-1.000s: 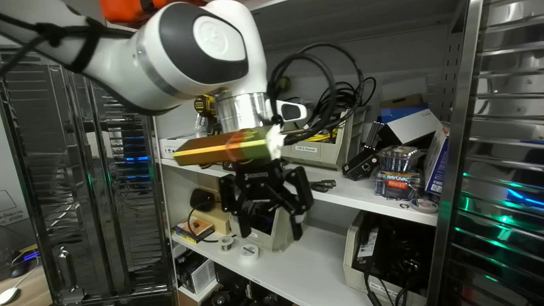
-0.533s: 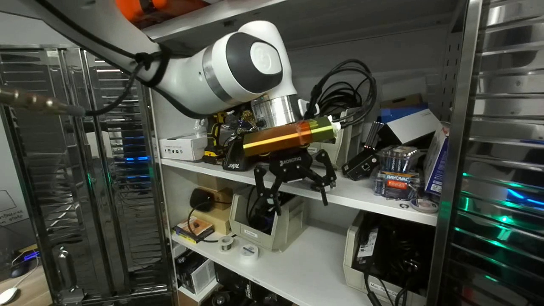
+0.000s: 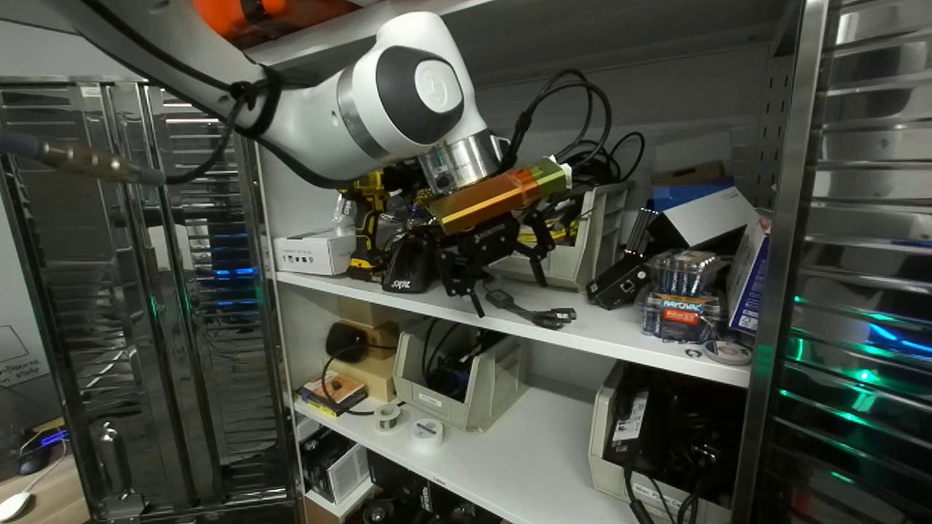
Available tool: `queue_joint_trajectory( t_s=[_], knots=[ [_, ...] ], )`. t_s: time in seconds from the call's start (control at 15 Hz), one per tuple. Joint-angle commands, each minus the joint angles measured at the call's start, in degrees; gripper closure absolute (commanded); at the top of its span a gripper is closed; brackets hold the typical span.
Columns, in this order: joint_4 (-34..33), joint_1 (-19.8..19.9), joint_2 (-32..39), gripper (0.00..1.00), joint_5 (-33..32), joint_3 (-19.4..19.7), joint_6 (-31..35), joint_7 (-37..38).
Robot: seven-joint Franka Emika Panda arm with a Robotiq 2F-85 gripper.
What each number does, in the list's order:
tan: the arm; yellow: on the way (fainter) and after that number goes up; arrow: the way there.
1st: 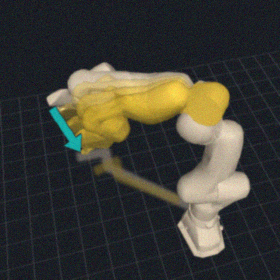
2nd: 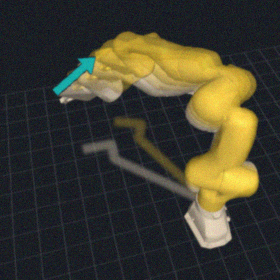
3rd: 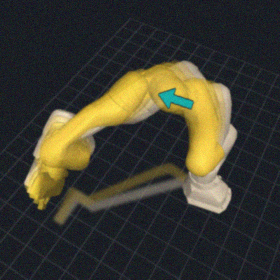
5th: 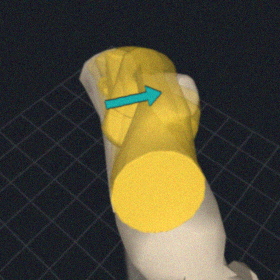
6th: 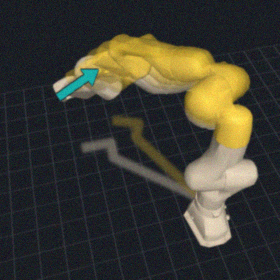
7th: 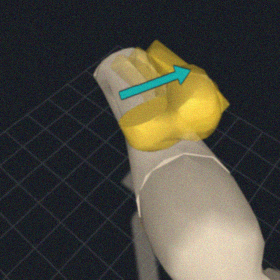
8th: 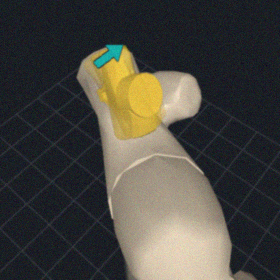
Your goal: Pick up the black cable and put it in the tool box
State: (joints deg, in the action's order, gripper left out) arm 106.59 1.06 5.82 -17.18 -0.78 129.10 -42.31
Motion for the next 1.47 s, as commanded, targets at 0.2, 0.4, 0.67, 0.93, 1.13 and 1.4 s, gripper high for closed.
queue_joint_trajectory(
  t_s=[0.2, 0.4, 0.67, 0.93, 1.13, 1.4],
  knots=[
    [-10.47, -0.12, 8.52, 0.0, 6.31, -2.24, -3.21, -12.04],
    [-15.68, -0.37, 12.31, 0.0, 7.41, -3.36, -5.21, -15.52],
    [-21.2, -0.81, 15.42, 0.0, 6.48, -3.99, -9.09, -17.7],
    [-24.46, -0.95, 17.08, 0.0, 5.63, -3.57, -13.18, -18.87],
    [-25.67, -0.83, 18.03, 0.03, 4.7, -3.1, -13.98, -19.73],
    [-26.43, -0.27, 19.33, 0.32, 4.9, -3.21, -14.24, -21.59]
  ],
)
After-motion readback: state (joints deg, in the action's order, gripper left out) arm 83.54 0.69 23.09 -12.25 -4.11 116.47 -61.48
